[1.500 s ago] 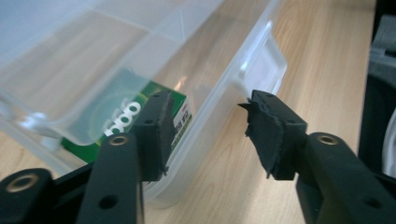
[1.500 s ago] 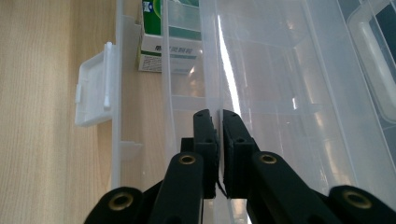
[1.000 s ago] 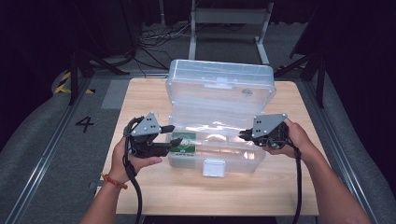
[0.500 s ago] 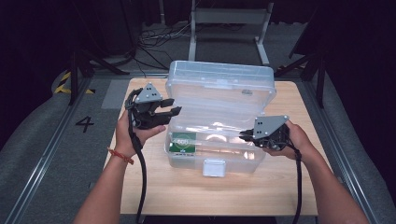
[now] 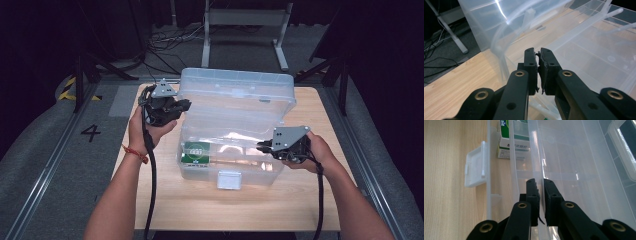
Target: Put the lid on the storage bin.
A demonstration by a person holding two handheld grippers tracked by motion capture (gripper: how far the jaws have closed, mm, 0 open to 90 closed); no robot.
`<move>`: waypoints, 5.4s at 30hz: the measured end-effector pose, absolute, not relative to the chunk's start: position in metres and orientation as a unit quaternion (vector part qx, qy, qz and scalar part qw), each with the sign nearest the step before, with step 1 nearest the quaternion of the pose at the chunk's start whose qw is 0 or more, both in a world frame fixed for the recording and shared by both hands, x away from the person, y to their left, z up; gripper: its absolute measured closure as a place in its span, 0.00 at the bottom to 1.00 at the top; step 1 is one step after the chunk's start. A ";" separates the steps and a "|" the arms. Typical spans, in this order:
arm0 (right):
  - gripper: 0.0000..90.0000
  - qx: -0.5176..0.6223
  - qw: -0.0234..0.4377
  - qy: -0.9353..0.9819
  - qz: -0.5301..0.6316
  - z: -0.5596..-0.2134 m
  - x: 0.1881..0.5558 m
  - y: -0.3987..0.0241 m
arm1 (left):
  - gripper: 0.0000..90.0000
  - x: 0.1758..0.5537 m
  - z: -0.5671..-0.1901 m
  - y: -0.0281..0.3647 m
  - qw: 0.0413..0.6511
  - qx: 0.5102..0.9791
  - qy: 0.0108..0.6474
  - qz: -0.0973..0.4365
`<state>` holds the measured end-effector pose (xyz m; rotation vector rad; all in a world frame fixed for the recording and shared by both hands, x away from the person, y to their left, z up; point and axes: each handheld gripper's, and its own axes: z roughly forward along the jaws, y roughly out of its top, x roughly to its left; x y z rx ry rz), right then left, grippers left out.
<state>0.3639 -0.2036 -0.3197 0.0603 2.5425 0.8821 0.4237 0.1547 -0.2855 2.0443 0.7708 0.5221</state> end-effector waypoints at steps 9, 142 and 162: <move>0.93 0.023 0.229 0.920 0.318 -0.323 0.359 -0.204 | 0.99 0.419 -0.285 0.155 0.440 0.819 0.305 0.205; 0.62 0.256 0.238 0.873 0.340 -0.428 0.304 -0.356 | 0.61 0.301 -0.430 0.218 0.266 0.911 0.264 0.173; 0.36 0.427 0.187 0.801 0.376 -0.486 0.312 -0.426 | 0.19 0.303 -0.482 0.270 0.339 0.858 0.360 0.140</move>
